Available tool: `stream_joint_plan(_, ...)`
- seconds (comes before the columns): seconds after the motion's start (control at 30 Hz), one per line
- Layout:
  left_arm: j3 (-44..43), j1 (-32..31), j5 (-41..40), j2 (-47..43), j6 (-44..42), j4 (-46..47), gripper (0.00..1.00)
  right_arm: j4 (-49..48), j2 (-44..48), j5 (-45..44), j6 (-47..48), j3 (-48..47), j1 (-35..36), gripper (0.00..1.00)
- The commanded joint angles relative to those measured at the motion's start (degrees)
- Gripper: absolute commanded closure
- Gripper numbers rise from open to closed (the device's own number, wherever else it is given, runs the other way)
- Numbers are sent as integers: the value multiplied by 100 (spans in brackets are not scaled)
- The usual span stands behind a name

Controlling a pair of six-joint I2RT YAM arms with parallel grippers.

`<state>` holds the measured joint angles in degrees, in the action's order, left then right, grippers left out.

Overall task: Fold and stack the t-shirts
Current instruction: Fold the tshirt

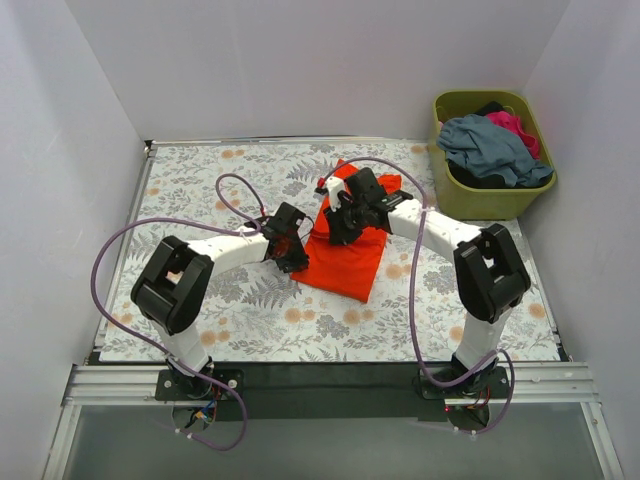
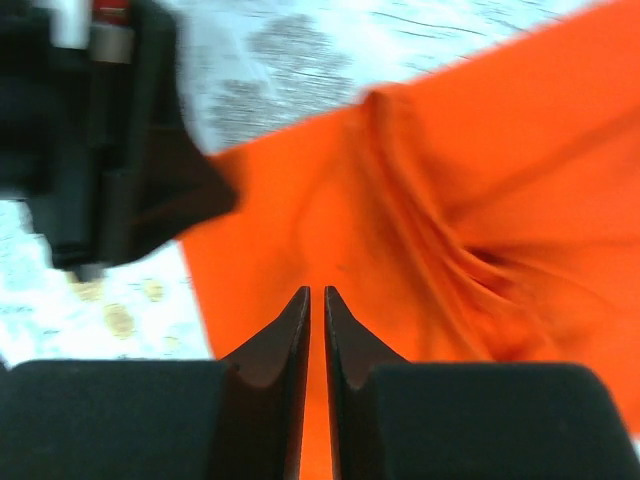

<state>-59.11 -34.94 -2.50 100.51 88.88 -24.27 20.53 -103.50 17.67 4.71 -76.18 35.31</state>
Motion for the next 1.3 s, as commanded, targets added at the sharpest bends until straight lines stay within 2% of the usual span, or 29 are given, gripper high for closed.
stream_joint_plan(0.0, 304, -31, 74, 57, 24, -403, 76, -216, -257, 790, 21, -274, 11, 85)
stream_joint_plan(0.13, 330, -31, 74, -5, 50, -403, 76, -208, -757, 949, 144, -607, 2, 85)
stream_joint_plan(0.33, 435, -31, 101, 4, 77, -438, 76, -208, -1391, 695, 223, -1170, -305, 86)
stream_joint_plan(0.57, 752, -31, 101, -198, 182, -552, 76, -208, -1866, 53, 101, -2057, -850, 85)
stream_joint_plan(0.7, 1006, -39, 206, -339, 296, -526, 76, -155, -1858, 8, -110, -2287, -964, 85)
stream_joint_plan(0.8, 1244, -31, 485, -462, 445, -500, 76, -155, -1428, 298, -286, -1893, -956, 84)
stream_joint_plan(0.9, 1586, -39, 803, -777, 699, -429, 76, -242, -778, 333, -690, -1059, -964, 80)
stream_joint_plan(0.93, 1665, -39, 847, -892, 770, -421, 76, -356, -394, 377, -926, -500, -965, 79)
stream_joint_plan(1.03, 2034, -127, 953, -1506, 1068, -420, 75, -839, 371, 937, -1374, 303, -1000, 78)
stream_joint_plan(1.17, 2202, -206, 980, -2236, 1237, -394, 60, -1630, 1121, 1677, -1814, 1612, -1105, 76)
stream_joint_plan(1.2, 2176, -215, 936, -2333, 1211, -351, 52, -1797, 1287, 1852, -1885, 1754, -1184, 76)
stream_joint_plan(1.27, 1931, -198, 910, -2536, 1019, -184, 46, -2209, 1359, 2301, -2008, 2018, -1254, 75)
